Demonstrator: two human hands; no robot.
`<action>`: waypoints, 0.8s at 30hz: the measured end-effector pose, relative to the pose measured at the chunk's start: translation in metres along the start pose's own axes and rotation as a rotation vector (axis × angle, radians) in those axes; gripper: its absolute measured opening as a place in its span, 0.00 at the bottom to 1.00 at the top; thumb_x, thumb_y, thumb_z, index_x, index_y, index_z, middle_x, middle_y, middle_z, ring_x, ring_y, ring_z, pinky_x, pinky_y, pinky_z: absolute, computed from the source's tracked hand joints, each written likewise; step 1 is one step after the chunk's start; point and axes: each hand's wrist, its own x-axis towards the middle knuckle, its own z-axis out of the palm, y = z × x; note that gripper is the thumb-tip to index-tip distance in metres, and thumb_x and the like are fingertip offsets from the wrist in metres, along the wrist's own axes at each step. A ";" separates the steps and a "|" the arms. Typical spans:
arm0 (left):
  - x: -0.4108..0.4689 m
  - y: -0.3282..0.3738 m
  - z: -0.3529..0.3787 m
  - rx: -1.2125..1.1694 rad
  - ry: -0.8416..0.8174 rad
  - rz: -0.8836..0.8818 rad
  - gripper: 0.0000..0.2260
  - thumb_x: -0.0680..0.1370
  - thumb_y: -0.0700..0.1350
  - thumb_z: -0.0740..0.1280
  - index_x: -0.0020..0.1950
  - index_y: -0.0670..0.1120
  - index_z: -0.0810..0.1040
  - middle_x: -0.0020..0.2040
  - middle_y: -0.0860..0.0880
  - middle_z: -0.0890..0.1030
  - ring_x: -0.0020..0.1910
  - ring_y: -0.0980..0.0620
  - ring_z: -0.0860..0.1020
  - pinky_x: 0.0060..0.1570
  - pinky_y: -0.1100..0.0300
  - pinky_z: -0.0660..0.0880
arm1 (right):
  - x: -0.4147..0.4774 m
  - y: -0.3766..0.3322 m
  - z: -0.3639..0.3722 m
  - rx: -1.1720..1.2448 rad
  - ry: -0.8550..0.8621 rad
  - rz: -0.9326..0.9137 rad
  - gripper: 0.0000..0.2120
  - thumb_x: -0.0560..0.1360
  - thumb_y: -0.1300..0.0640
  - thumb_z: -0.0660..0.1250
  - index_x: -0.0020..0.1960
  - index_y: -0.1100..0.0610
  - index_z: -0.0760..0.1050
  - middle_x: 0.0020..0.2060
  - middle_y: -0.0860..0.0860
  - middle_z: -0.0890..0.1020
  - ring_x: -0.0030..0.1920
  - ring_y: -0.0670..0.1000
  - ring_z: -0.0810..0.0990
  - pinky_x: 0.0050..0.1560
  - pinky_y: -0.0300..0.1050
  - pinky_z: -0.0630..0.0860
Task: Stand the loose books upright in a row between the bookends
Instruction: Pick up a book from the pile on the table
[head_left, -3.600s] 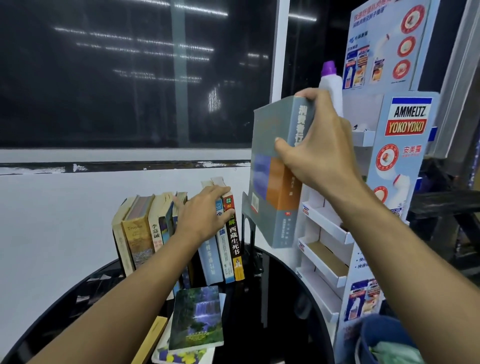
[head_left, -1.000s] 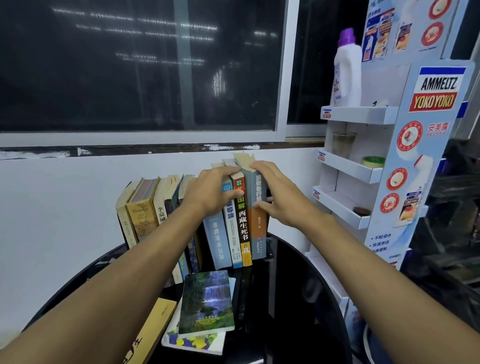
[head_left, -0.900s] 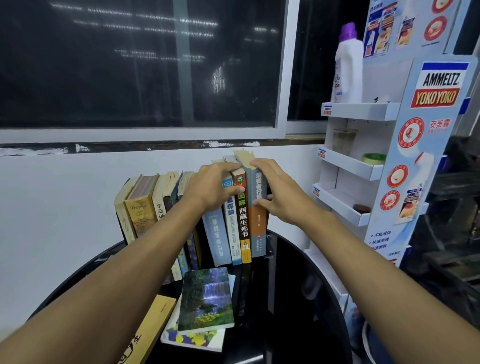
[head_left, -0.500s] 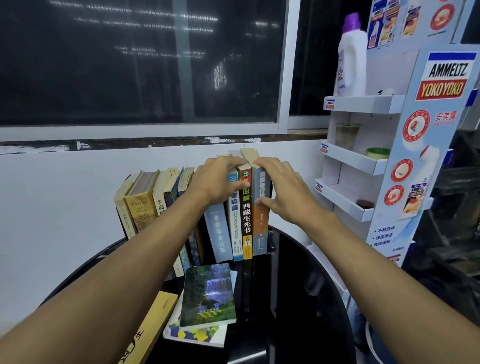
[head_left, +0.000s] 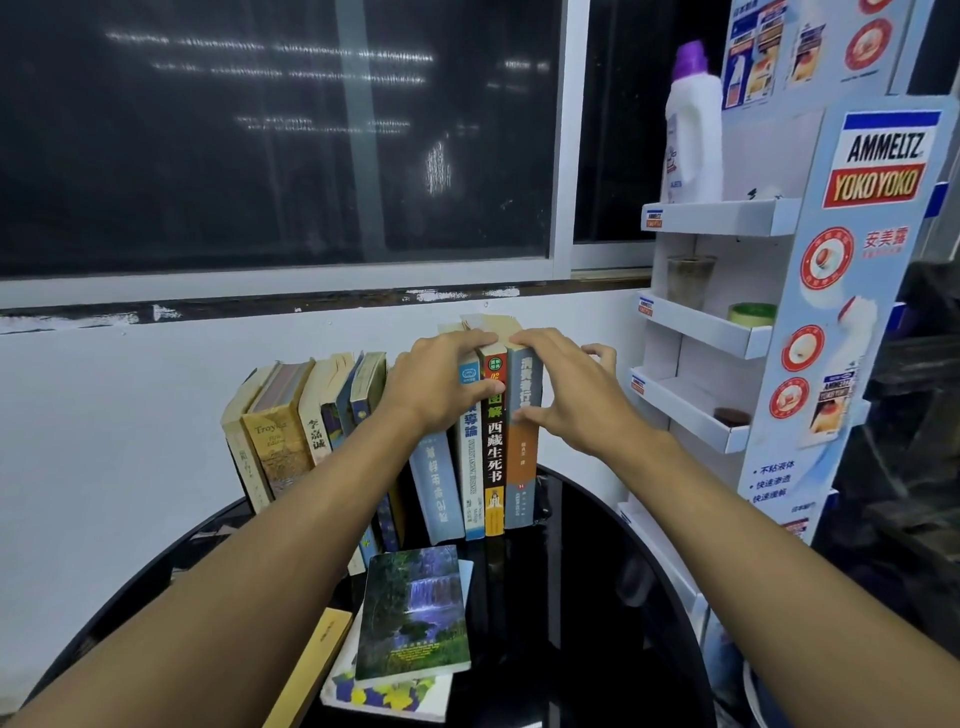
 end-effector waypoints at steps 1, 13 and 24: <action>0.000 0.001 0.001 0.000 0.002 0.001 0.29 0.75 0.55 0.74 0.75 0.55 0.72 0.66 0.51 0.81 0.61 0.50 0.80 0.58 0.47 0.80 | -0.002 0.001 0.000 0.003 0.007 0.003 0.36 0.71 0.47 0.78 0.72 0.44 0.63 0.71 0.43 0.69 0.70 0.45 0.67 0.73 0.54 0.53; -0.004 0.006 -0.006 0.044 -0.034 -0.020 0.28 0.76 0.54 0.74 0.75 0.54 0.71 0.69 0.51 0.78 0.65 0.49 0.77 0.61 0.44 0.79 | -0.017 -0.018 -0.004 0.009 -0.021 -0.003 0.34 0.75 0.53 0.74 0.74 0.46 0.59 0.73 0.44 0.66 0.72 0.45 0.65 0.73 0.54 0.50; -0.033 0.004 -0.034 0.145 0.011 0.049 0.27 0.78 0.53 0.72 0.76 0.52 0.70 0.74 0.51 0.72 0.72 0.50 0.70 0.70 0.48 0.70 | -0.044 -0.043 -0.006 0.064 0.042 0.015 0.38 0.78 0.48 0.68 0.80 0.47 0.50 0.80 0.49 0.49 0.78 0.49 0.51 0.73 0.54 0.51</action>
